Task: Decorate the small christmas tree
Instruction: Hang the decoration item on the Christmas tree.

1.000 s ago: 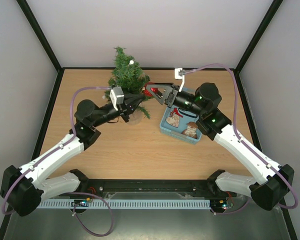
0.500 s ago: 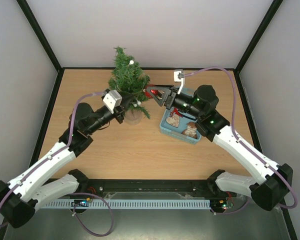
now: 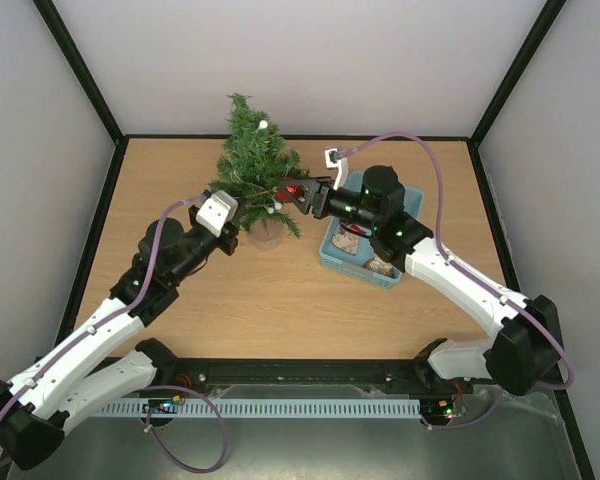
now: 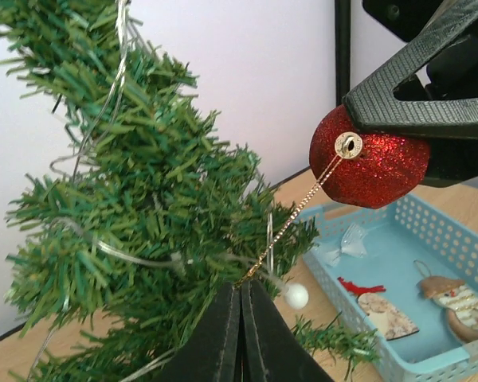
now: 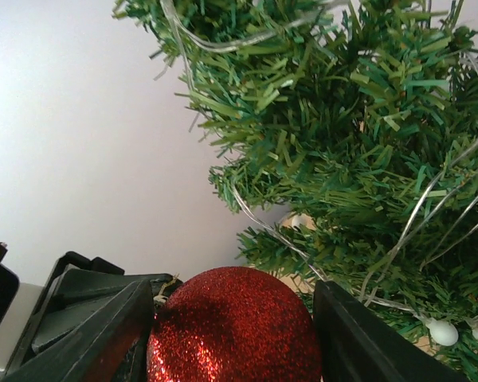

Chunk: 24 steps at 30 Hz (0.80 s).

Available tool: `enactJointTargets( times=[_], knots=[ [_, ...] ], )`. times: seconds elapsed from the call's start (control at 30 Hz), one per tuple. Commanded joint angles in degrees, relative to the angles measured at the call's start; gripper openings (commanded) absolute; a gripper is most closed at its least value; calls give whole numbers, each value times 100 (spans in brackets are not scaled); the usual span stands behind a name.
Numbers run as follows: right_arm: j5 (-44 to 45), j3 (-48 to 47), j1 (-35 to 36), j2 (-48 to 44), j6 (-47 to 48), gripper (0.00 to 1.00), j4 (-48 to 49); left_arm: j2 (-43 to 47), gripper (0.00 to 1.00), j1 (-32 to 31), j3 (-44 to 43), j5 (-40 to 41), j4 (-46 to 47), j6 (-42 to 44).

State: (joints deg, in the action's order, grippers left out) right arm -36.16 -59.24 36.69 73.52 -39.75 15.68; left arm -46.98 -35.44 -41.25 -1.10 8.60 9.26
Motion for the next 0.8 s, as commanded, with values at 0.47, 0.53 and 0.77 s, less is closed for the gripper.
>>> enactJointTargets(
  times=[0.47,0.53,0.77],
  knots=[
    [7,-419,23,678,486,51,238,-48,2,459,10,-113,-142,88],
    [21,-466,23,703,494,51,210,-77,2,468,7,-178,-116,85],
    [67,-555,29,821,507,51,149,-163,2,485,-57,-284,-69,136]
  ],
)
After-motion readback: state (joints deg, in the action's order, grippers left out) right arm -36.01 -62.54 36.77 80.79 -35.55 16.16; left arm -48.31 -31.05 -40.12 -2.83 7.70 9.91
